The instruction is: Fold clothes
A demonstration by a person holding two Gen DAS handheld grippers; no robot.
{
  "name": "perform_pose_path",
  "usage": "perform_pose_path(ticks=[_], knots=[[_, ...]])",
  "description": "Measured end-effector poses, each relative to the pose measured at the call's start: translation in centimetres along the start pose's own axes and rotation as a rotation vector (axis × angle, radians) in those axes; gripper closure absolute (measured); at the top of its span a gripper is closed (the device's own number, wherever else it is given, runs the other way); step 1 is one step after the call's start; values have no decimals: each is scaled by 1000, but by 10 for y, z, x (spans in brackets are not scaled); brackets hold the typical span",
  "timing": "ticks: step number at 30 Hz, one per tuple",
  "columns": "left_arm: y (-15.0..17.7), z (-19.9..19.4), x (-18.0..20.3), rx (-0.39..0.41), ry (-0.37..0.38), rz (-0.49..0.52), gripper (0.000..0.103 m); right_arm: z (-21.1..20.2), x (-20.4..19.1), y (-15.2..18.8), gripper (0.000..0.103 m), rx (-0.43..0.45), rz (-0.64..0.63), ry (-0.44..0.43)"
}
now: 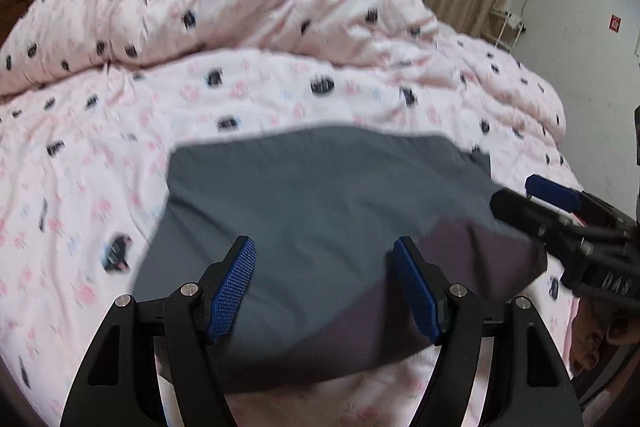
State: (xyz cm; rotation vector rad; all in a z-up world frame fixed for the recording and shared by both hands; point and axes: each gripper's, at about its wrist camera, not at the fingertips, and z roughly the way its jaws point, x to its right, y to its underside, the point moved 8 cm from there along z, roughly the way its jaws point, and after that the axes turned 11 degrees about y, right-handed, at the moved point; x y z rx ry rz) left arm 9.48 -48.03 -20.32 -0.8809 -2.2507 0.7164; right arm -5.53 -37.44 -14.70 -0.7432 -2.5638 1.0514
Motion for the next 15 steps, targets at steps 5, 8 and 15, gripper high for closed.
perform_pose_path(ticks=[5, 8, 15], knots=[[16, 18, -8, -25, -12, -20, 28, 41, 1, 40, 14, -117, 16, -2], [22, 23, -6, -9, -42, 29, 24, 52, 3, 51, 13, -133, 25, -16], [22, 15, -5, 20, -30, 28, 21, 49, 5, 50, 11, -140, 20, -10]])
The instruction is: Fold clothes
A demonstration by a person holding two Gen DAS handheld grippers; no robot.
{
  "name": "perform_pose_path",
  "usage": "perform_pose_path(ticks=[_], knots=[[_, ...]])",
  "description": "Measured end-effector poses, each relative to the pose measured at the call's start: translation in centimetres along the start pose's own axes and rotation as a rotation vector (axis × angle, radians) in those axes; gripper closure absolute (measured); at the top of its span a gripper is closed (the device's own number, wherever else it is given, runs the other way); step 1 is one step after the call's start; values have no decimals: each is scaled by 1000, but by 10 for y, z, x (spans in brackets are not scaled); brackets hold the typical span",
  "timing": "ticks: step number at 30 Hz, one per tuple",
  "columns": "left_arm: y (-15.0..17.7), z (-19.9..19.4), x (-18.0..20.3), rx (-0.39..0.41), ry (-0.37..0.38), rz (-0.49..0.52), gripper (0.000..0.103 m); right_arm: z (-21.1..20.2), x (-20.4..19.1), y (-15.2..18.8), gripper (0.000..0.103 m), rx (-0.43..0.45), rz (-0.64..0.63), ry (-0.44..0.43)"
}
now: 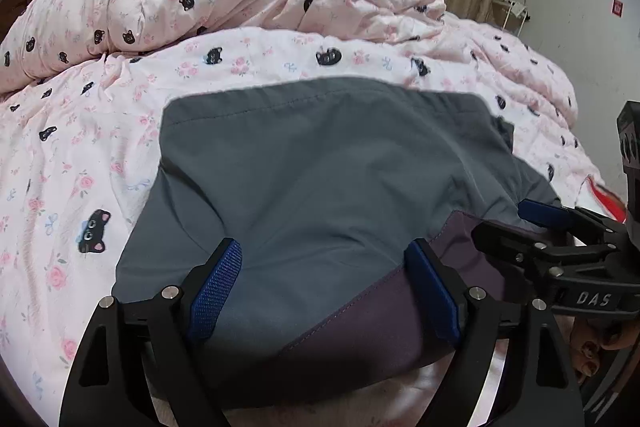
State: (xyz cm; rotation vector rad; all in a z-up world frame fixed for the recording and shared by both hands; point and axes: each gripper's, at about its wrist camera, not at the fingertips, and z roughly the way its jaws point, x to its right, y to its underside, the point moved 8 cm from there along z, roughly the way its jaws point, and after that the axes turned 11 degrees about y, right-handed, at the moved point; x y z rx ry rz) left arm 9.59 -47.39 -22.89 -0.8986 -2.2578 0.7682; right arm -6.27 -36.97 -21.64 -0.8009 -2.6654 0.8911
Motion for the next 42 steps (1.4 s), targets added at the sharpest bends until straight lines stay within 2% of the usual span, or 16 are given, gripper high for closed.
perform_pose_path(ticks=[5, 8, 9, 12, 16, 23, 42], knots=[[-8, -31, 12, 72, 22, 8, 22, -33, 5, -3, 12, 52, 40, -38], [2, -28, 16, 35, 38, 13, 21, -44, 4, 3, 12, 57, 44, -61], [8, -20, 15, 2, 33, 12, 21, -40, 2, 7, 12, 44, 30, -52], [20, -3, 9, -31, 25, 7, 20, -22, -3, 21, 11, -2, -11, -17], [23, 1, 13, -23, 16, 31, 18, -10, -4, 30, 11, 20, -17, 1], [26, 0, 15, -2, 27, 45, 16, -11, -2, 32, 11, 71, -13, -10], [25, -3, 16, 18, 20, 55, 15, -16, 2, 34, 11, 102, 26, -74]])
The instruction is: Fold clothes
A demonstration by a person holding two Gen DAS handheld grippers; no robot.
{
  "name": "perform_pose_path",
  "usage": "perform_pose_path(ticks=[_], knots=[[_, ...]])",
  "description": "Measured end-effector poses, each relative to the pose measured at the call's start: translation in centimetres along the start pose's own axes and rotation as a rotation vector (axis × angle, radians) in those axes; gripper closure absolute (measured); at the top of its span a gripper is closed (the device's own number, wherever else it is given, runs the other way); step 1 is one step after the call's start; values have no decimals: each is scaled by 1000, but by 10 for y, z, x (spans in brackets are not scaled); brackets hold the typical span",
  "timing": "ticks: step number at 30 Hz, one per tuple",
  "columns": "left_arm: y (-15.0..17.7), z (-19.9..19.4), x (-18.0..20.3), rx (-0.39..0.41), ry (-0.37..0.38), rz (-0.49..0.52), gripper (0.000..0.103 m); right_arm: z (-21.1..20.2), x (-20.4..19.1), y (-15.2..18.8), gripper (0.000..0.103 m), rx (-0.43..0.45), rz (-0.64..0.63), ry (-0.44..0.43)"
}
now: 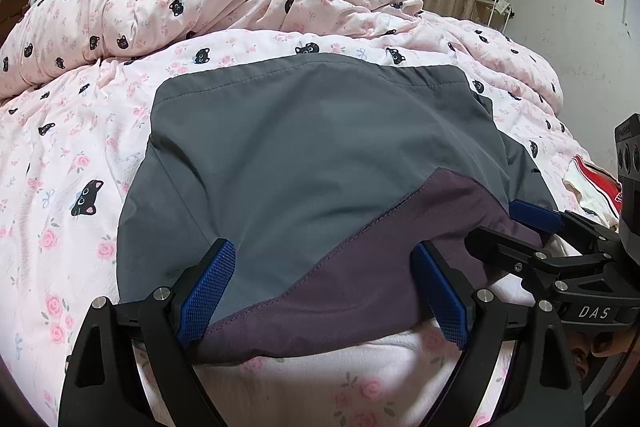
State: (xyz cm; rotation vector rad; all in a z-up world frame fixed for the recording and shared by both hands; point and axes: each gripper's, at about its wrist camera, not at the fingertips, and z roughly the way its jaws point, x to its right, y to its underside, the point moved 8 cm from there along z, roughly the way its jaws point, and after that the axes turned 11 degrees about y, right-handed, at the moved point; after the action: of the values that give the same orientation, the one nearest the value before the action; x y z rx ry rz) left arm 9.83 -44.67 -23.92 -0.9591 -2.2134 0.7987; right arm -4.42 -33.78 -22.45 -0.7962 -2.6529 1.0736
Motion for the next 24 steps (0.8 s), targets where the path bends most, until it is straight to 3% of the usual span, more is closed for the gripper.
perform_pose_path(ticks=[24], knots=[[0, -1, 0, 9, 2, -1, 15, -2, 2, 0, 11, 7, 12, -25]])
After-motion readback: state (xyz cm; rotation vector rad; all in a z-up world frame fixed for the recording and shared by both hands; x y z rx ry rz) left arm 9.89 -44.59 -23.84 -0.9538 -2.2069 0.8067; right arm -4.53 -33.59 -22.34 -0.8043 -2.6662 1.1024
